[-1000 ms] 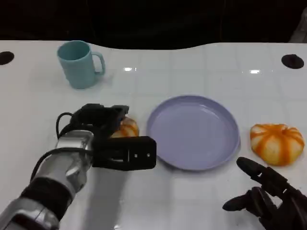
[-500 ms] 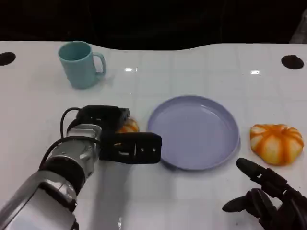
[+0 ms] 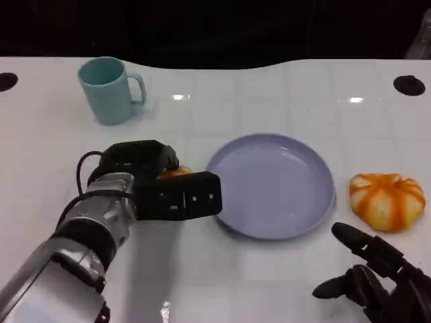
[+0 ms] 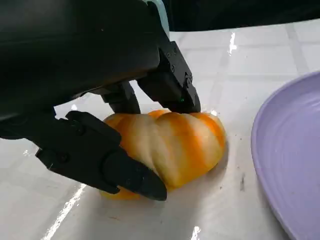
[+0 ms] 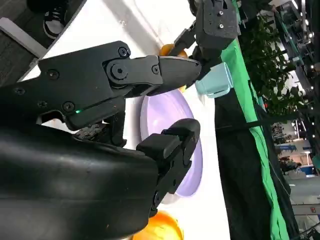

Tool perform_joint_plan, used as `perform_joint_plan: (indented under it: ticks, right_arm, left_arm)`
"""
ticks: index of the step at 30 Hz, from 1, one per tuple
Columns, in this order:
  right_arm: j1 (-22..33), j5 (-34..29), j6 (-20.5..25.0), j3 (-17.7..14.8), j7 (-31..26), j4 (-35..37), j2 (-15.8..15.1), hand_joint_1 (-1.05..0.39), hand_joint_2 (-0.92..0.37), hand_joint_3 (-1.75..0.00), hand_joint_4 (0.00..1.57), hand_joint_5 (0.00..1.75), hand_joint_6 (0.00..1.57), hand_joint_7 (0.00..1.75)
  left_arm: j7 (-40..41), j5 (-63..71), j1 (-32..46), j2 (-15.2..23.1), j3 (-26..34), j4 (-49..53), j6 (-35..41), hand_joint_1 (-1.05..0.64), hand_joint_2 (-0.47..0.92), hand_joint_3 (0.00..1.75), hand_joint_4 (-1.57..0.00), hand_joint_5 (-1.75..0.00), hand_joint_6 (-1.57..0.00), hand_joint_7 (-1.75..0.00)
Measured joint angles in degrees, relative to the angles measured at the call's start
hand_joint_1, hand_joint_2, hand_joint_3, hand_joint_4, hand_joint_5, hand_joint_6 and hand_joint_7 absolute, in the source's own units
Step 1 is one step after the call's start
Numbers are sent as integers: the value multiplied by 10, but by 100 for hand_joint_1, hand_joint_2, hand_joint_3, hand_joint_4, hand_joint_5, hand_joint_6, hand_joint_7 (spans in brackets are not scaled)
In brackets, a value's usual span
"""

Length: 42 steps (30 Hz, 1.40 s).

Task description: Grasp the bread from the table and place it into the plate.

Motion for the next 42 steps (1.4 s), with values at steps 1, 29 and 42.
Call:
perform_joint_plan:
  ticks: [1,29,42]
  right_arm:
    - [-1,0,0,0,1,0,0,-74,-92,-32,73,107,102,18]
    - [-10,10,8,-7,7,6,-1,-74,-92,-31,74,107,103,18]
    - [-11,6,-2,-7,10,8,-1,-74,-92,-32,74,108,103,18]
  left_arm:
    - [6,-3,0,0,4,0,-1,-26,92,32,-70,-174,-55,-149]
    - [8,-105,-19,-11,72,-115,-126,-12,49,111,-86,-175,-66,-175]
    - [10,-37,-48,-84,-3,-93,-141,-19,66,79,-84,-175,-69,-156]
